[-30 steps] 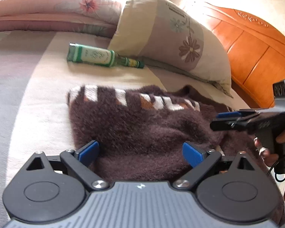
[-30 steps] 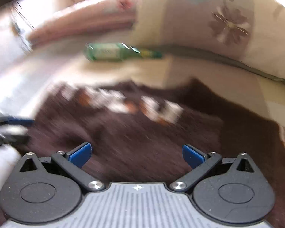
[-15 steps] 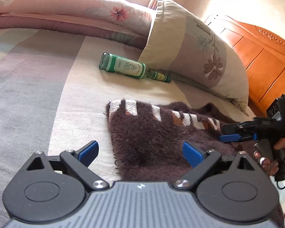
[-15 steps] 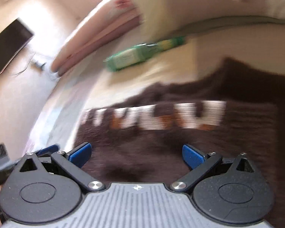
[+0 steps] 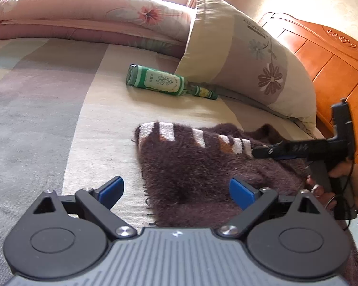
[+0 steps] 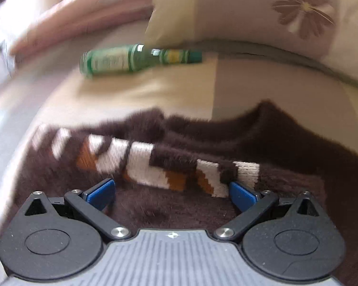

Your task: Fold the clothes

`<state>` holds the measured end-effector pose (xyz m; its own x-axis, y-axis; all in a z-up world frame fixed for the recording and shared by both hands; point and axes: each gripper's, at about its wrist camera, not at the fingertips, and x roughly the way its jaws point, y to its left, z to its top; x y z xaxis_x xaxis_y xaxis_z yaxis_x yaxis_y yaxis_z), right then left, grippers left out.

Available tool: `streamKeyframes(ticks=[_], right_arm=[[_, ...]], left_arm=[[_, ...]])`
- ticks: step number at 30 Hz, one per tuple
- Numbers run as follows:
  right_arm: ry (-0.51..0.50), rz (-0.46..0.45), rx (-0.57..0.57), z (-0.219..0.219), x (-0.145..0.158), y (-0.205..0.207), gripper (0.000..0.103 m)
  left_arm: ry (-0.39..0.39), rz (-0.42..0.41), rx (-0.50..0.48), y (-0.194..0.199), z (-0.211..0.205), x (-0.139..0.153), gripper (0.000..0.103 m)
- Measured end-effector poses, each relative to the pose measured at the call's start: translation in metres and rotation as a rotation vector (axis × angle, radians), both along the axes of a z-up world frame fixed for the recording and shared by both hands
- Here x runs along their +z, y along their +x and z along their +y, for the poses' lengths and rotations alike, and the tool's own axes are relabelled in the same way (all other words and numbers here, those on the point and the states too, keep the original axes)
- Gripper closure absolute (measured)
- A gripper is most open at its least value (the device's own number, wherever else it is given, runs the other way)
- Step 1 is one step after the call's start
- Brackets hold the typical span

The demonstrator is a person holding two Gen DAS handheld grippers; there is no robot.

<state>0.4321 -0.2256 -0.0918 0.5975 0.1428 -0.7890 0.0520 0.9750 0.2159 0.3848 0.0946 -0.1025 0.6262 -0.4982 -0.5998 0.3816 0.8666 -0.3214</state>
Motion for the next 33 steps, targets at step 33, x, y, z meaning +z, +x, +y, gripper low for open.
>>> streamKeyframes(ticks=[33], right_arm=[[-0.237,-0.104,0.251,0.130,0.046,-0.009,0.001]], left_arm=[[-0.034,0.054,0.185,0.012,0.059,0.016,0.007]])
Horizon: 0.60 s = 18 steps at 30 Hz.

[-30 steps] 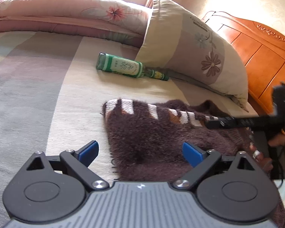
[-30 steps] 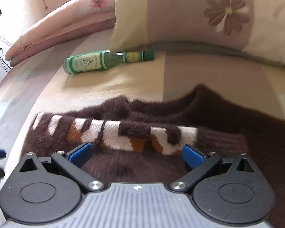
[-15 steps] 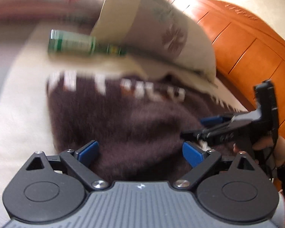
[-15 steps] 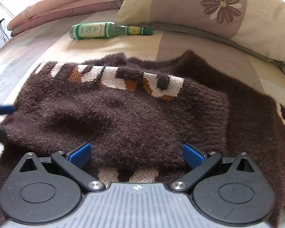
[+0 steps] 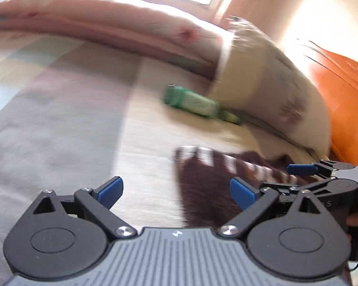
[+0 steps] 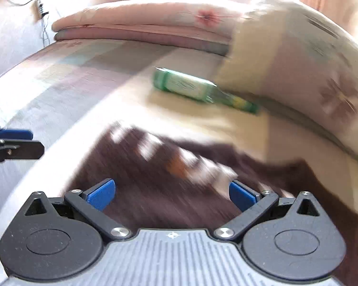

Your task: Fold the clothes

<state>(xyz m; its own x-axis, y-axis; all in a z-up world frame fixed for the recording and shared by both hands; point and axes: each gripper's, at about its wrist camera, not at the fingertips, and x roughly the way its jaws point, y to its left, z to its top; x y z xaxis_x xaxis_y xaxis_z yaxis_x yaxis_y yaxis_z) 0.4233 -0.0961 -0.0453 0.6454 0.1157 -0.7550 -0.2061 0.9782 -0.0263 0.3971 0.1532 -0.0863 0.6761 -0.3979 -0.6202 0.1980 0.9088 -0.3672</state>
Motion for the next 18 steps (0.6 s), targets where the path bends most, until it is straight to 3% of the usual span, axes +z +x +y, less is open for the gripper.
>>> streamKeyframes(ticks=[5,8,10,14,18], right_arm=[[0.005,0.051,-0.092,0.028,-0.025,0.052,0.001],[-0.007,0.115,-0.123,0.035,-0.058,0.070,0.000],[0.010,0.089,-0.117,0.036,-0.065,0.070,0.000],[0.032,0.108,-0.113,0.029,-0.048,0.059,0.000],[0.086,0.064,-0.051,0.016,-0.021,0.012,0.000]], left_arm=[[-0.021,0.018,-0.002,0.004,0.008,-0.003,0.007],[-0.028,0.023,-0.011,0.005,0.008,-0.002,0.007],[-0.029,0.027,-0.021,0.006,0.005,-0.002,0.007],[-0.050,0.049,-0.053,0.007,-0.001,-0.004,0.007],[-0.107,0.072,-0.125,0.005,-0.015,-0.004,0.007]])
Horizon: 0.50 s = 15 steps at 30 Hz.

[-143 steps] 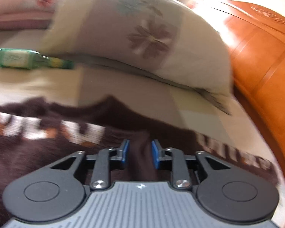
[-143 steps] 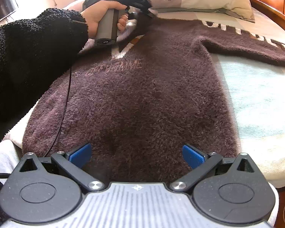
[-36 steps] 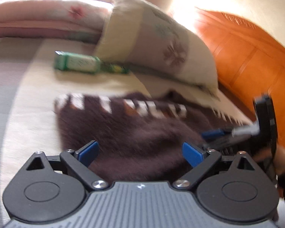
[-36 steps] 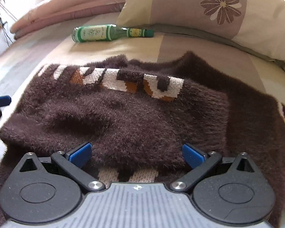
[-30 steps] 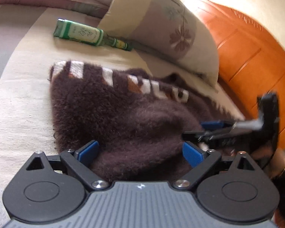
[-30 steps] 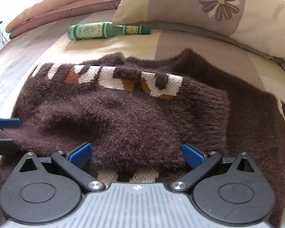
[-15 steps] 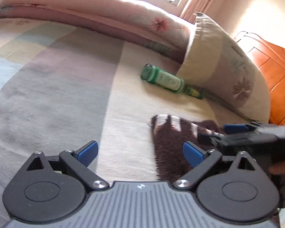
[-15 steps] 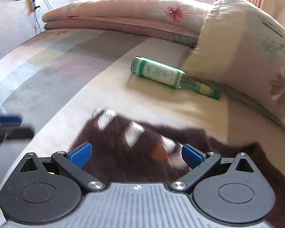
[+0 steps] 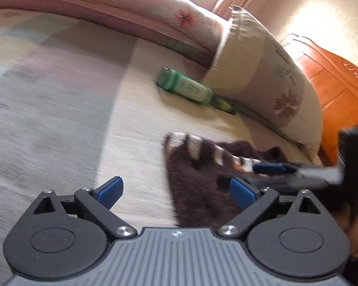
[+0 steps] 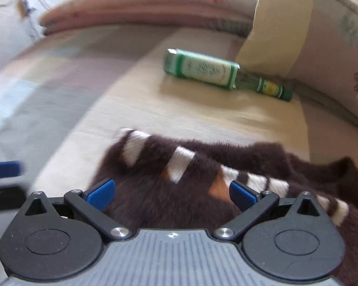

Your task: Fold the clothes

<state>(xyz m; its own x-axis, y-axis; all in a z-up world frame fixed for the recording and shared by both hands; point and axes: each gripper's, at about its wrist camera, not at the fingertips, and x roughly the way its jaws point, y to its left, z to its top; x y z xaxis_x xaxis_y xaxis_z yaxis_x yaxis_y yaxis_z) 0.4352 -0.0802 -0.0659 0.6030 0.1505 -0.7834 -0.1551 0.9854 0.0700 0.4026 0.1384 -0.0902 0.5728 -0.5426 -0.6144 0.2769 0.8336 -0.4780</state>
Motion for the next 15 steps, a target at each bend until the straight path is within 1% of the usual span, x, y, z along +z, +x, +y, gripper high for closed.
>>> streamKeyframes(ticks=[2,3,4,6,8,9,10,13,15], right_arm=[[-0.001,0.006,0.001,-0.013,0.003,-0.022,0.000],[-0.013,0.010,-0.003,-0.020,0.002,-0.034,0.000],[-0.024,0.013,-0.007,-0.028,0.002,-0.045,0.000],[-0.047,0.010,-0.036,-0.041,-0.003,-0.049,0.000],[-0.070,0.007,-0.066,-0.054,-0.008,-0.051,0.000],[-0.082,0.005,-0.081,-0.061,-0.011,-0.052,0.000],[-0.094,0.004,-0.095,-0.067,-0.014,-0.054,0.000],[-0.128,-0.002,-0.140,-0.087,-0.022,-0.058,0.000],[-0.151,-0.005,-0.170,-0.100,-0.027,-0.060,0.000]], left_arm=[[-0.048,0.007,-0.061,-0.003,-0.012,0.001,0.007],[-0.049,-0.001,-0.094,-0.005,-0.022,0.002,0.007],[-0.046,-0.011,-0.127,-0.008,-0.033,0.002,0.007],[-0.040,-0.031,-0.195,-0.015,-0.055,0.003,0.007],[-0.017,-0.013,-0.269,-0.020,-0.076,-0.003,0.007],[-0.009,0.009,-0.299,-0.022,-0.084,-0.009,0.007],[-0.002,0.038,-0.320,-0.023,-0.090,-0.015,0.007],[0.001,0.084,-0.337,-0.022,-0.096,-0.032,0.007],[-0.020,0.092,-0.340,-0.023,-0.091,-0.028,0.007]])
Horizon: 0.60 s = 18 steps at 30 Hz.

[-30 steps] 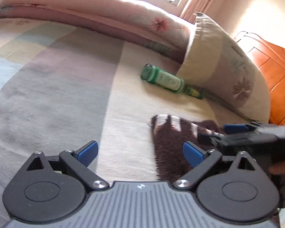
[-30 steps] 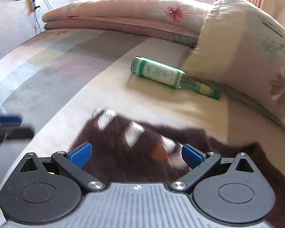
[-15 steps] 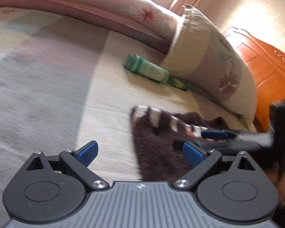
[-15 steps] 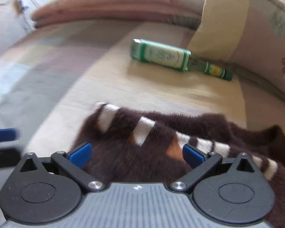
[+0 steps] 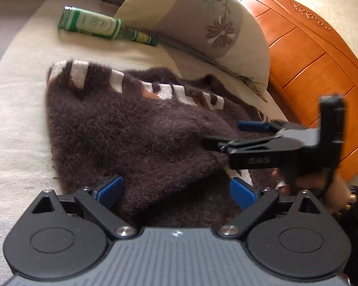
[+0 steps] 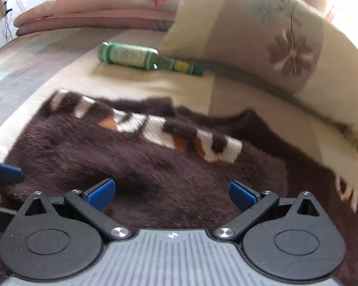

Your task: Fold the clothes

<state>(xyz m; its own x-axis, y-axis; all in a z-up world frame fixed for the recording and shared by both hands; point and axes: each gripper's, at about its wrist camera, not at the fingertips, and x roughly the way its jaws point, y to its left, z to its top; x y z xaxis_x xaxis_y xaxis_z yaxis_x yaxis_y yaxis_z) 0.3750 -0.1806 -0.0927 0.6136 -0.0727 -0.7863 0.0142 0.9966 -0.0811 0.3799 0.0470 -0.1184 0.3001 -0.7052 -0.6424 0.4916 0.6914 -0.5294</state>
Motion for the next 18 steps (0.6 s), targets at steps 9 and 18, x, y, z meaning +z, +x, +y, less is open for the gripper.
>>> streamKeyframes(ticks=[9,18], right_arm=[[0.094,0.000,-0.012,-0.015,-0.005,-0.001,0.000],[0.123,-0.096,0.003,0.001,0.013,0.022,0.000]], left_arm=[[0.006,0.035,-0.021,0.005,-0.004,-0.007,0.006],[-0.039,0.029,-0.010,0.009,0.010,-0.006,0.005]])
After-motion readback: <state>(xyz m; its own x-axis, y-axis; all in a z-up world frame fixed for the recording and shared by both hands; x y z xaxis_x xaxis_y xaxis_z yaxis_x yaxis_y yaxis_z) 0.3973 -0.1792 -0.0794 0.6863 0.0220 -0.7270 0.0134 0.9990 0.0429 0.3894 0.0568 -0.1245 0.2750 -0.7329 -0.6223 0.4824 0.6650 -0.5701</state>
